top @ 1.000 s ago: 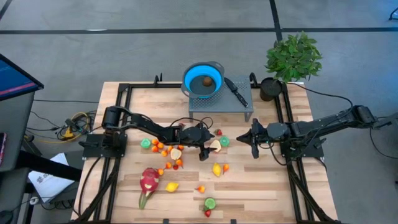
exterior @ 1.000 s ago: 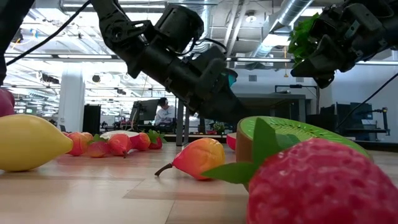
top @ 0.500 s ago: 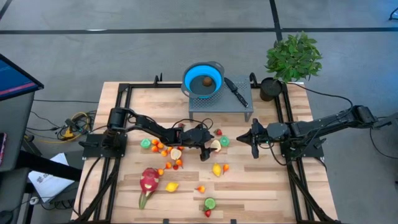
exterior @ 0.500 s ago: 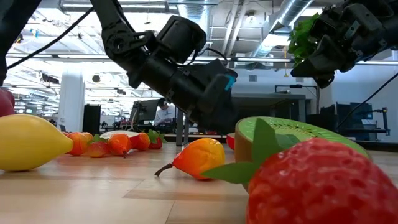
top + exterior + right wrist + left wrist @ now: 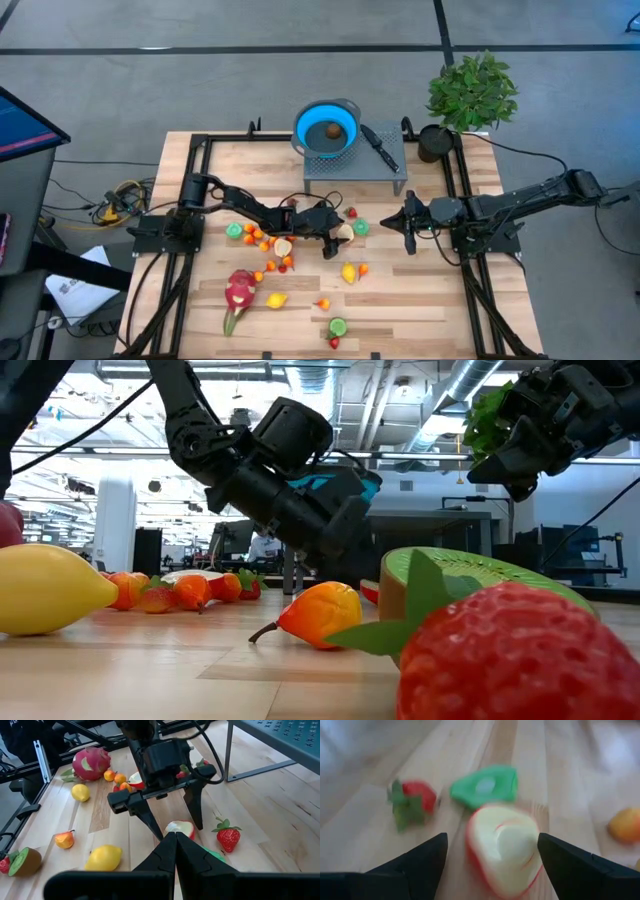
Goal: Pick & Place Fruit
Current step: Put the right apple into the strainer bowl
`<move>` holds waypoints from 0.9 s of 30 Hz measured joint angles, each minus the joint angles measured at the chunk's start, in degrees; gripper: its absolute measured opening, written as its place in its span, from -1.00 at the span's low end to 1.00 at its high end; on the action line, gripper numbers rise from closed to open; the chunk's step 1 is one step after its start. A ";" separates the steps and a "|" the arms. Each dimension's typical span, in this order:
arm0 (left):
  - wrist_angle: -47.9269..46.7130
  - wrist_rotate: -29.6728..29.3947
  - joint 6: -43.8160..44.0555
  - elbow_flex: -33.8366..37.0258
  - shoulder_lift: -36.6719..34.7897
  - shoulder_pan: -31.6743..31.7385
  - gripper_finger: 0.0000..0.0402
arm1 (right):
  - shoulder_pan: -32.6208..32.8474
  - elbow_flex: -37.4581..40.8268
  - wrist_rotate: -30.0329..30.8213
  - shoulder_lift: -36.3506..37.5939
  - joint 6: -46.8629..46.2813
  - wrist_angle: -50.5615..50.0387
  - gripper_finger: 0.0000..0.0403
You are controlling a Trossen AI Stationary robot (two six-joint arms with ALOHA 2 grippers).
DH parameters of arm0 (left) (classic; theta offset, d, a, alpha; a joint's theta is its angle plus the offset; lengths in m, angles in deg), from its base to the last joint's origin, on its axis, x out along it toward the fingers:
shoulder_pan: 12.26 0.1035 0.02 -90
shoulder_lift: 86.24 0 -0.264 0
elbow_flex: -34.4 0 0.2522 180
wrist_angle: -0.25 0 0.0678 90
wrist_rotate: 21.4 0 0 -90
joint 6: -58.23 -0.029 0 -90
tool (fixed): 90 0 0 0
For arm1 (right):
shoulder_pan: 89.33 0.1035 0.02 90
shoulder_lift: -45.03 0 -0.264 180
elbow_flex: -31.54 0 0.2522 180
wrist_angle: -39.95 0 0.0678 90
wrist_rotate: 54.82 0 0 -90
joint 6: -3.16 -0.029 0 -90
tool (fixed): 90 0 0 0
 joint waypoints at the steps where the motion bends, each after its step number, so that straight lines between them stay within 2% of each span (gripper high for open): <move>1: -0.25 0.05 0.08 0.05 0.10 0.12 0.51 | 0.00 0.00 0.00 0.00 -0.02 0.02 -1.00; 15: 1.25 0.29 0.16 0.06 0.64 0.58 0.49 | 0.00 0.00 0.00 0.00 0.00 -0.02 -1.00; 27: 0.85 0.36 1.22 0.10 0.90 0.99 0.28 | 0.00 0.00 0.00 0.00 0.00 0.06 -1.00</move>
